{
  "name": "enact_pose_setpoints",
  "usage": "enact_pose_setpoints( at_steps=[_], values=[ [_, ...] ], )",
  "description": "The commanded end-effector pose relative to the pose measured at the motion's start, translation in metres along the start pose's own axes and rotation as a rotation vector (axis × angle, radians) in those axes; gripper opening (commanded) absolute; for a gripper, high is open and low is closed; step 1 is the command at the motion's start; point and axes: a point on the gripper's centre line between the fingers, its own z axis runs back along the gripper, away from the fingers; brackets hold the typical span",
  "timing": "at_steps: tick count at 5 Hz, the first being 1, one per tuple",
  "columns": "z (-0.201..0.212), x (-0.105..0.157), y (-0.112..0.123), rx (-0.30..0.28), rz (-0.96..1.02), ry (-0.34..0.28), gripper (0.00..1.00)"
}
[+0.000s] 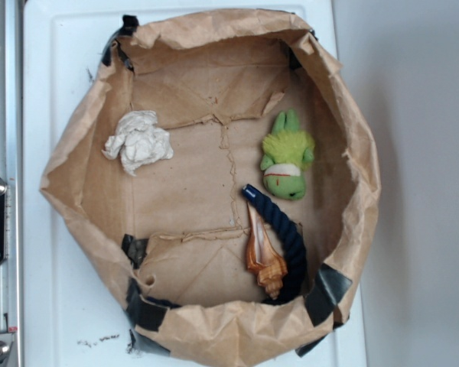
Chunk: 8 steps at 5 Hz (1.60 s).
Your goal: Grab the white paper.
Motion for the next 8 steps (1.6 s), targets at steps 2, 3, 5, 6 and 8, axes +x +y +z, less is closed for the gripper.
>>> enact_pose_setpoints(
  at_steps=[2,3,5,6,8],
  values=[
    [-0.012,0.049,0.0,0.033,0.027,-0.019,1.0],
    [-0.026,0.098,0.011,0.04,0.069,-0.017,1.0],
    [-0.06,0.149,0.06,0.005,-0.114,-0.074,1.0],
    [-0.072,0.145,0.085,-0.006,-0.19,-0.076,1.0],
    [-0.098,0.15,0.095,0.027,-0.215,-0.049,1.0]
  ],
)
